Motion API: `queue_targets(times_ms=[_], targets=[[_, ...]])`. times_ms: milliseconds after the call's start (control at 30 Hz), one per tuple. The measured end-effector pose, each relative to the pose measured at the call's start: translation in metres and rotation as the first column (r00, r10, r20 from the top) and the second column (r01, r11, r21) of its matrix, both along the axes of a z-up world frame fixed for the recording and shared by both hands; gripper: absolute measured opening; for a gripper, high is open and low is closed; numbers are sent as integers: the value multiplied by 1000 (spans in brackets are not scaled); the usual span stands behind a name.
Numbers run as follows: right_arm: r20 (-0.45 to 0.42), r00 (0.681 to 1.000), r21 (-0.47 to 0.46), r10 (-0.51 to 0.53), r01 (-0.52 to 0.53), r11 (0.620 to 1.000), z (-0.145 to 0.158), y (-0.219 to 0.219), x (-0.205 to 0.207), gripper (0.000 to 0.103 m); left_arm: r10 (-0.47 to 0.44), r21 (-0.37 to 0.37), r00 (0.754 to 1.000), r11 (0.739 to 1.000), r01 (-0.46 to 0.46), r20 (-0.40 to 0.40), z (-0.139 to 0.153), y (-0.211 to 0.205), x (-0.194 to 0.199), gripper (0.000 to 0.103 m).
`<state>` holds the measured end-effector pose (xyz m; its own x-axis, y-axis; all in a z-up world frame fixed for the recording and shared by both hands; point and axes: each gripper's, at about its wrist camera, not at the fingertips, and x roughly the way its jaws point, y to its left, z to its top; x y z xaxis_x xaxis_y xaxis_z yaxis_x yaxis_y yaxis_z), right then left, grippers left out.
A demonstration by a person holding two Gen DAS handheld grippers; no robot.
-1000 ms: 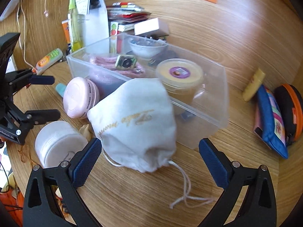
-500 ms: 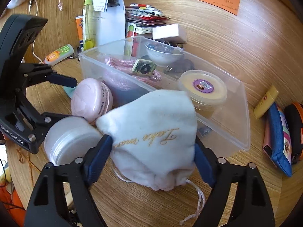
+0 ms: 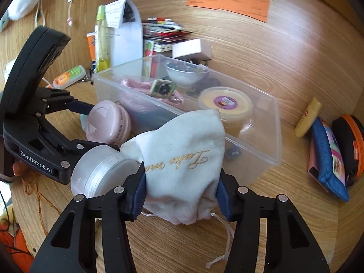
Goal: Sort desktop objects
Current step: 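Grasp the white drawstring bag with the right tool while the left grasps the pink compact, then lift the bag and compact and carry both over the clear bin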
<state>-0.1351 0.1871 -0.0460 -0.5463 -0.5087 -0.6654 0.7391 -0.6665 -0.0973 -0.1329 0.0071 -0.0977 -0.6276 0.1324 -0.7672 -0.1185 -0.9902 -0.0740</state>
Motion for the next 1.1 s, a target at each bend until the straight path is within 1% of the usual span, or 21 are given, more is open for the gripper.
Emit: queue_targets(times_ms=[67,200,267,333,400,467,533,567,600,700,800,867,967,1100], targets=[[29,999,-33,-15,16,999,3,9,-5,46,-2,-10,1000,1000,2,-14,0,3,0,95],[105,994,-141,-22,37,989,9,29,-13,45,-11,-19,999,1000,11,-37,0,8,0,95],[97,995,-150,-27,41,988,10,31,-12,44,-10,-13,999,1000,10,-37,0,9,-1,95],[82,996,-156,-21,34,987,11,28,-10,44,-7,-5,999,1000,7,-40,0,8,-1,92],[77,997,-180,-11,25,983,15,31,-8,43,-7,-5,999,1000,7,-38,-1,7,0,79],[89,996,-217,-1,20,976,18,37,-9,42,-11,6,1000,1000,11,-18,-4,6,-2,75],[101,995,-244,-1,26,969,20,42,-11,41,-3,13,1000,1000,3,-23,-3,4,-2,70],[105,995,-253,-2,28,967,20,43,-11,41,1,13,1000,1000,-1,-23,-3,4,-1,66],[111,994,-262,2,27,965,21,45,-11,41,4,16,1000,1000,-3,-23,-4,3,-1,65],[88,996,-299,1,25,954,26,51,-9,40,6,30,1000,1000,-6,-20,-3,2,-1,65],[65,998,-342,1,21,940,33,59,-6,40,14,25,999,1000,-13,-37,-1,1,1,65],[58,998,-364,-16,36,931,35,66,-7,40,20,29,998,999,-18,-52,1,-1,2,65],[85,996,-394,-35,66,917,37,74,-14,40,30,29,997,999,-28,-72,4,-4,5,65],[110,992,-404,-66,105,909,38,79,-22,40,38,40,994,999,-34,-98,9,-7,8,65]])
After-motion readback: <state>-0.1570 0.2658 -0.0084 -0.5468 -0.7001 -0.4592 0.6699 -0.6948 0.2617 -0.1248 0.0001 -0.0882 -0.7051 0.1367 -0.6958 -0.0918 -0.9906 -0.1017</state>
